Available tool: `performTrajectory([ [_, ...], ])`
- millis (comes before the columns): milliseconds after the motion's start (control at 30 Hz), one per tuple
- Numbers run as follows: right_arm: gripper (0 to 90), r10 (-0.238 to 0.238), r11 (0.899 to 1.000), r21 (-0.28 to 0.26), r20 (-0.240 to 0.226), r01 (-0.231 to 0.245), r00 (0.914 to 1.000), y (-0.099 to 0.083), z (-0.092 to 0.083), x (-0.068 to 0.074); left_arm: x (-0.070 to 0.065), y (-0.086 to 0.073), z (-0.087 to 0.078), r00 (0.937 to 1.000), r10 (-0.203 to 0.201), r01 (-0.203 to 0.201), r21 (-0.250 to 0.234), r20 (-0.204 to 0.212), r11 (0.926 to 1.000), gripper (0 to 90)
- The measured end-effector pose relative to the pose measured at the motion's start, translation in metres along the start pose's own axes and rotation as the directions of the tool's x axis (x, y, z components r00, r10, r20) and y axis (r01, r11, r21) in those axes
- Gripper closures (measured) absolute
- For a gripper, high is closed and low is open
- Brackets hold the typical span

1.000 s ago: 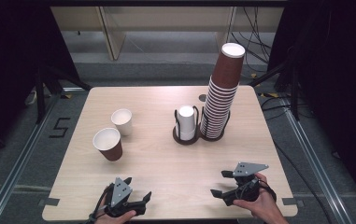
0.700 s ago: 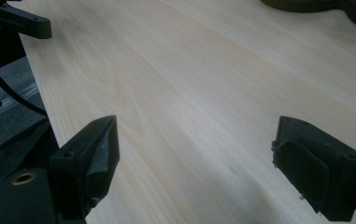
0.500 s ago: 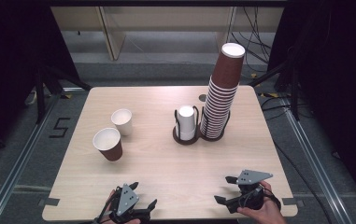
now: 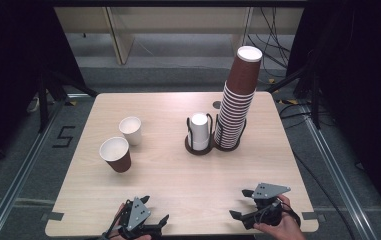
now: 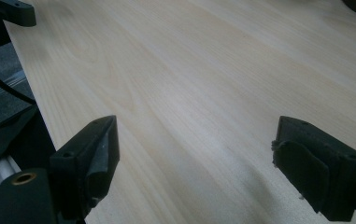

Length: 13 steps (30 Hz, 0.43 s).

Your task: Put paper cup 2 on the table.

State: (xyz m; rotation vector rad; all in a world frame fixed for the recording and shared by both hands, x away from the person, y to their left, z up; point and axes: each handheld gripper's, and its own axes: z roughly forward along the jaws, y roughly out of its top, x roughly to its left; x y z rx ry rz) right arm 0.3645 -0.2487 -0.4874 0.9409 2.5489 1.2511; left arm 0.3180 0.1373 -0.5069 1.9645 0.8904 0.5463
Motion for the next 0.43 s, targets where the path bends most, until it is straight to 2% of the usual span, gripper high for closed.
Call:
performTrajectory([
  [100,15.7,-0.006,1.000,-0.004,0.007,0.006,1.0000,0.0004,-0.0002,-0.0006,0.0000,0.0002,-0.0003,1.0000,0.001,-0.001,0.007,0.000,1.0000,14.7],
  [167,15.7,-0.026,1.000,-0.005,0.015,0.026,0.9995,0.0005,-0.0002,-0.0018,0.0003,0.0001,-0.0001,1.0000,0.006,-0.006,0.015,-0.002,0.9999,14.7],
  [200,15.7,-0.001,1.000,0.000,0.006,0.001,1.0000,0.0001,0.0001,-0.0001,0.0004,0.0002,-0.0002,1.0000,0.006,-0.006,0.018,-0.006,0.9998,14.7],
  [233,15.6,-0.001,1.000,-0.001,0.007,0.001,1.0000,0.0001,0.0001,-0.0001,0.0009,0.0005,-0.0006,1.0000,0.005,-0.005,0.024,0.002,0.9997,14.7],
  [267,15.7,-0.007,1.000,-0.003,0.010,0.007,0.9999,0.0002,0.0001,-0.0006,0.0001,0.0004,-0.0001,1.0000,-0.005,0.005,0.013,0.003,0.9999,14.7],
  [400,15.7,-0.021,1.000,0.003,0.008,0.021,0.9997,0.0003,0.0011,-0.0018,0.0007,0.0005,0.0000,1.0000,-0.003,0.003,0.011,-0.003,0.9999,14.7],
  [433,15.6,-0.022,1.000,0.004,0.013,0.022,0.9997,0.0004,0.0011,-0.0016,0.0029,0.0007,-0.0007,0.9997,0.024,-0.024,0.033,-0.009,0.9992,14.7],
])
